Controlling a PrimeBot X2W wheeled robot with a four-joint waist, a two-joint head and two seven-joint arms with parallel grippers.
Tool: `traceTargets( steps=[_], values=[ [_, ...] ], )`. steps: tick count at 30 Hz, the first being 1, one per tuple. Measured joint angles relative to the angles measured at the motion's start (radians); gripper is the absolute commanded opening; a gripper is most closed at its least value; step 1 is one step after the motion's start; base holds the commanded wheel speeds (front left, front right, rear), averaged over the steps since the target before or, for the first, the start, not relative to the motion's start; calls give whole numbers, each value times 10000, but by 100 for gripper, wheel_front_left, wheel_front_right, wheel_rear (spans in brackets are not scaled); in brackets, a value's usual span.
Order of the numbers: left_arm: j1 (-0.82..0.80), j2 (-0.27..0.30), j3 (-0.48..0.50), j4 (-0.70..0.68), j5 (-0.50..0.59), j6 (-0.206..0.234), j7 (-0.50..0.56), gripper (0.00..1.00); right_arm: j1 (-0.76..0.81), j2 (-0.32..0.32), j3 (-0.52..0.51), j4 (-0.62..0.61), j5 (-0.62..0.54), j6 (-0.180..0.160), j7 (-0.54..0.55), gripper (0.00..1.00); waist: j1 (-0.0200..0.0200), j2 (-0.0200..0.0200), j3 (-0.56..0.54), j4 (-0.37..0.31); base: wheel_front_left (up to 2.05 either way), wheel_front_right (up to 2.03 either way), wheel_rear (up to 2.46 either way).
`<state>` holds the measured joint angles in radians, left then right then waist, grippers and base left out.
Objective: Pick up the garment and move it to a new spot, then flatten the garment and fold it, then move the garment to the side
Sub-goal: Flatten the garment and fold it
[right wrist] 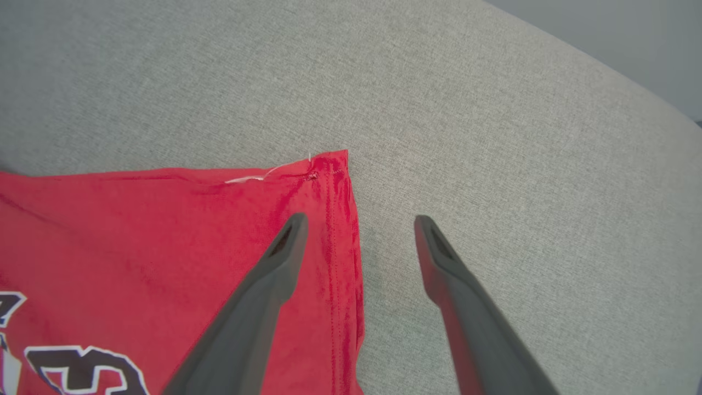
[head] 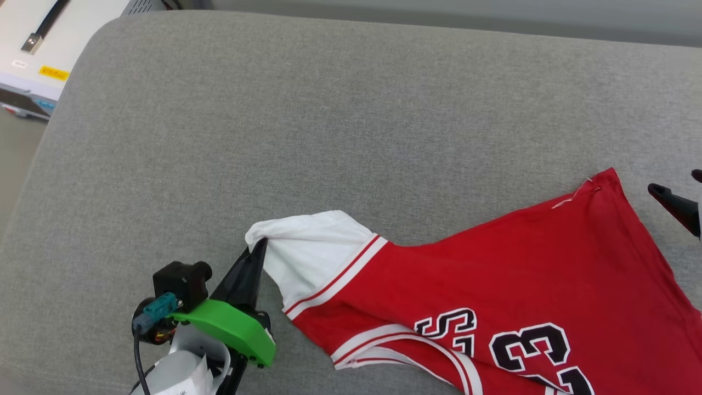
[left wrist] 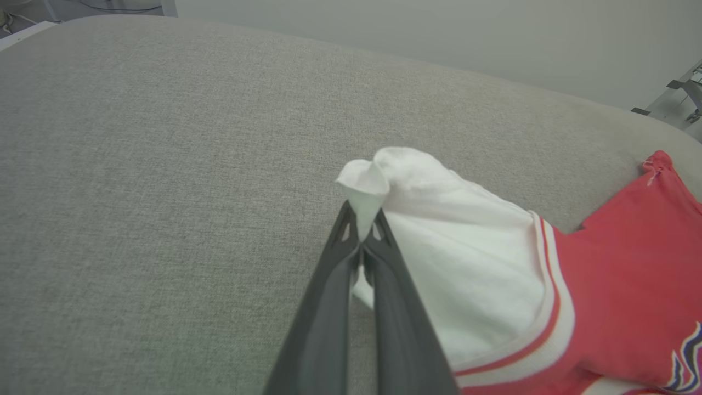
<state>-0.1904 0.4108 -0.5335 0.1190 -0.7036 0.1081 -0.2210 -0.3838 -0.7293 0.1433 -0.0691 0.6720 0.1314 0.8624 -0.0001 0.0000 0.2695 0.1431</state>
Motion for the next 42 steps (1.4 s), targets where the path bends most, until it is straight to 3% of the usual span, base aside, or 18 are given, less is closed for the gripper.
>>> traceTargets(
  steps=[7,16,20,21,22,33,42],
  values=[
    [-401,-159,-88,13,159,-77,-75,0,-2004,-71,2316,1983,-2,0,497,100,1,0,521,304,0,0,0],
    [-666,-397,-138,146,270,-163,-163,0,-3029,153,4199,4589,-31,-2,-29,100,0,0,1076,551,0,0,0],
    [-679,-502,-150,286,293,-174,-174,0,-3186,213,4684,5060,341,-2,-460,97,0,0,1092,617,0,0,0],
    [-679,-510,-134,307,293,-174,-176,0,-3224,211,4800,5129,405,-2,-627,26,0,0,1077,603,0,0,0],
    [-679,-512,-123,326,293,-174,-178,0,-3266,211,4909,5204,470,-2,-809,0,0,0,1052,579,0,0,0],
    [-645,-240,10,305,293,-167,-247,0,-3500,36,5492,5133,1252,0,-4295,0,1,0,261,217,0,0,0],
    [-1042,520,506,-669,466,-56,-56,0,-3249,-364,4370,3695,1482,0,-6692,0,1,0,-699,-229,0,0,0]
  ],
)
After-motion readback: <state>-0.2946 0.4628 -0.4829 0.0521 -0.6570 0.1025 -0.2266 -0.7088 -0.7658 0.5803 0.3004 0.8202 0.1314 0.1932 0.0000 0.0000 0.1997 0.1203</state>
